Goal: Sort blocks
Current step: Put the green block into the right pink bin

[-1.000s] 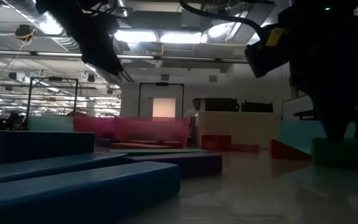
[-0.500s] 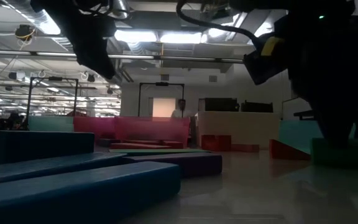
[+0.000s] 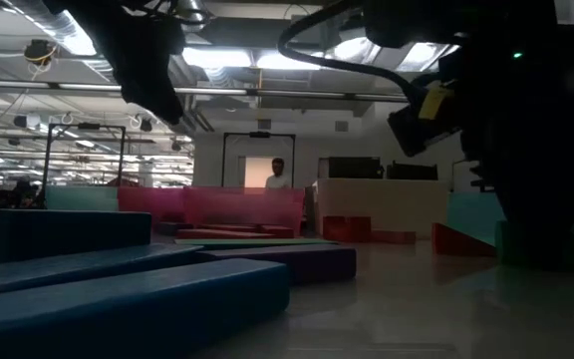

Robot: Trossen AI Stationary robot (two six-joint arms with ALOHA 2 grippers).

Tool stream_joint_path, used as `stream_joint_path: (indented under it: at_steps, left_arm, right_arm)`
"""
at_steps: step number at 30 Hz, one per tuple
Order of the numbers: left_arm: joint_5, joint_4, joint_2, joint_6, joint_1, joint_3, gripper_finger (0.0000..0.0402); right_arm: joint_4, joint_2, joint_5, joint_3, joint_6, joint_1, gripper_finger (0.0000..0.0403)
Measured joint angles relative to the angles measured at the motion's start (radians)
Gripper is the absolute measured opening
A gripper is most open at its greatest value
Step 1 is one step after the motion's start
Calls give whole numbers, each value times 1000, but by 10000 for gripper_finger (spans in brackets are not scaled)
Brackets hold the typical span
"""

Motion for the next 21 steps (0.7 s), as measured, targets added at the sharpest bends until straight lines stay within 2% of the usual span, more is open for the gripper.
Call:
stream_joint_path:
  at_steps: [2, 7, 13, 21]
  left_arm:
    - [0, 1, 0, -8, -23, 0, 186]
    - [0, 2, 0, -58, -83, 0, 186]
    - [54, 1, -16, -87, -166, 0, 186]
    - [187, 0, -107, -167, -286, 0, 186]
  right_arm:
    - [1, 0, 10, 1, -2, -1, 126]
    - [4, 0, 1, 1, -6, -21, 126]
    - [36, 0, -63, 34, -125, -102, 129]
    - [105, 0, -73, 239, -385, -277, 135]
